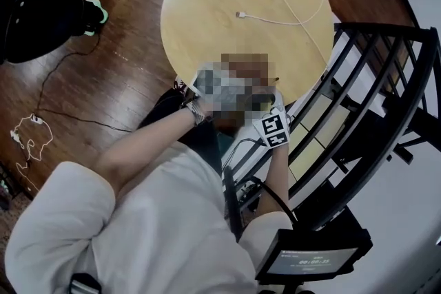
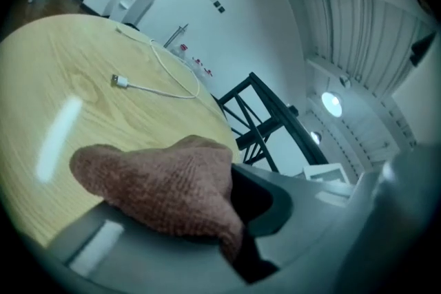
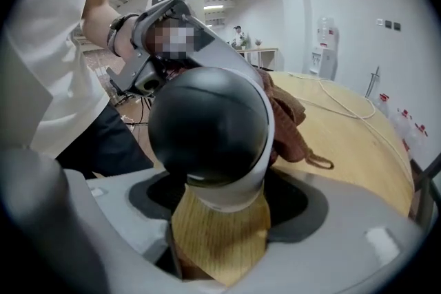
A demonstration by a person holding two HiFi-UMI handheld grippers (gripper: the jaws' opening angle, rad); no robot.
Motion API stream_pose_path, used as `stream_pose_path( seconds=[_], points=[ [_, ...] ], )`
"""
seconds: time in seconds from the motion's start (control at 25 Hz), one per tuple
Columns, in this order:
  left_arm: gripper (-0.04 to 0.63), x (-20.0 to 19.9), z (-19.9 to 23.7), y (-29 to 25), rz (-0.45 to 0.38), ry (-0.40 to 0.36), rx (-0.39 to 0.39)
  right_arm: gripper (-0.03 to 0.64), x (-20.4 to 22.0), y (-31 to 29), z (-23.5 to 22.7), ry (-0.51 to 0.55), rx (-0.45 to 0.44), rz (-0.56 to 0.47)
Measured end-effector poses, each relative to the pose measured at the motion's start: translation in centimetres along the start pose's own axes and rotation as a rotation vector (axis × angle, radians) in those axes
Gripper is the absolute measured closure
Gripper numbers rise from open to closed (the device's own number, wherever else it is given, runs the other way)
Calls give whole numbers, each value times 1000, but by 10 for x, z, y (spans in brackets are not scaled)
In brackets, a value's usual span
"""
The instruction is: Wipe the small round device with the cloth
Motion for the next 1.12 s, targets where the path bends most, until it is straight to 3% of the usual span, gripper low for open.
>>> stream_pose_path(
  seconds=[0.16,0.44,0.64,0.8,1.0,1.12],
  points=[
    [558,1,9,-8,54,-111,-43,258,-2,0,1,-14,17,-18],
    [560,14,26,-22,131,-209,-108,258,-3,2,1,-59,62,-45],
    [560,17,30,-32,194,-428,-157,259,-4,0,1,-143,138,-91],
    [560,25,26,-44,228,-534,-141,259,1,1,-1,-200,198,-112],
    [558,27,27,-51,212,-664,-163,262,3,1,-2,-259,261,-123],
    [557,18,28,-41,107,-703,-183,264,4,0,0,-285,258,-111]
  ],
)
Point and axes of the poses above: the fingertips, and each gripper's own axes: y backward along the fingers, z to its left, x out of its underside, the point moved 1 cm from there along y, backward along the fingers, and after that the axes turned 15 degrees about -x, right-handed, at the moved point
